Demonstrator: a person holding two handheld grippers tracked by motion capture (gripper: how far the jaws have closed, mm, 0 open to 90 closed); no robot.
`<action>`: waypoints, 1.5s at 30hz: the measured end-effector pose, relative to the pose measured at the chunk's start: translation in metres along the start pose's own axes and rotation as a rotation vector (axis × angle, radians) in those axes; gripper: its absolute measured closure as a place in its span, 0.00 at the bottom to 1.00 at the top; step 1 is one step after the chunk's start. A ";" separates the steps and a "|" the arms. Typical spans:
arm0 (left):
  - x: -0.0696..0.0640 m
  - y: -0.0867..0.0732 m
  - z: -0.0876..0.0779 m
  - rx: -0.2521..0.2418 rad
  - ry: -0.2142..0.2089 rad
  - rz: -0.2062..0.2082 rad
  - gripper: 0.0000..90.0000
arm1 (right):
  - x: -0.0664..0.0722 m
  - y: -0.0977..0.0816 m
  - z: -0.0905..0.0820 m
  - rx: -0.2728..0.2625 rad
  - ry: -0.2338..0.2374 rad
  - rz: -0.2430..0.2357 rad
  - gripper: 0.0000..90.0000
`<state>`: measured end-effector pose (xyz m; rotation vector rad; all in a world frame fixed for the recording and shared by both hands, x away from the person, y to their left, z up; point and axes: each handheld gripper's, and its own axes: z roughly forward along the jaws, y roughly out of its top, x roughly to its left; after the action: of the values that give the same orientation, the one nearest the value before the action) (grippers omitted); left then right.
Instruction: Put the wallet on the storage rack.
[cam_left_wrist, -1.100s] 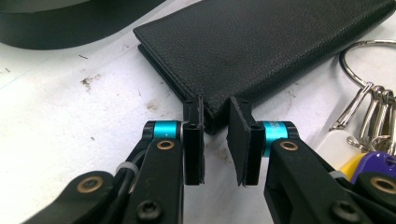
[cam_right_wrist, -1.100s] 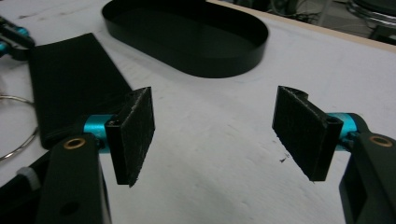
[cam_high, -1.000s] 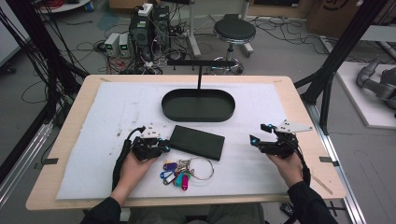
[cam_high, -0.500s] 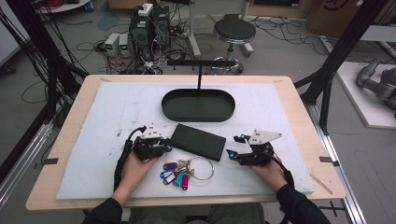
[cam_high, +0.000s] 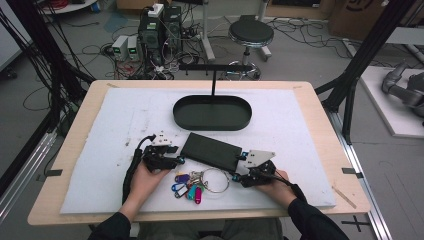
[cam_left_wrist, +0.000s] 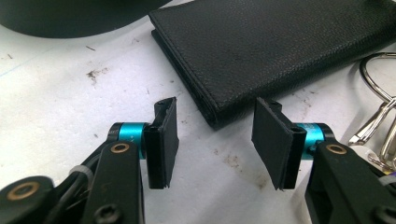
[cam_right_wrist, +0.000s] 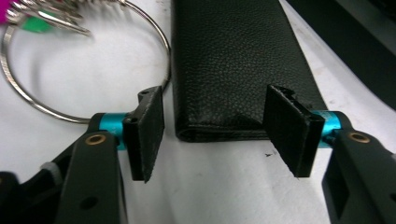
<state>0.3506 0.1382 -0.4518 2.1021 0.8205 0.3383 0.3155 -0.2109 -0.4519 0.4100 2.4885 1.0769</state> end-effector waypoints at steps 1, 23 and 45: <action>0.000 0.000 0.000 -0.001 0.000 -0.002 0.56 | 0.000 0.000 0.000 0.001 -0.009 -0.009 0.46; -0.005 0.003 -0.007 -0.078 0.021 0.081 0.50 | -0.011 0.005 -0.024 -0.097 0.017 -0.042 0.91; -0.022 0.037 0.003 -0.219 -0.058 0.405 0.65 | -0.042 -0.005 -0.056 -0.247 0.149 0.197 0.90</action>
<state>0.3522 0.1057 -0.4233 2.0486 0.3009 0.5518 0.3262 -0.2667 -0.4102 0.5251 2.4365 1.5241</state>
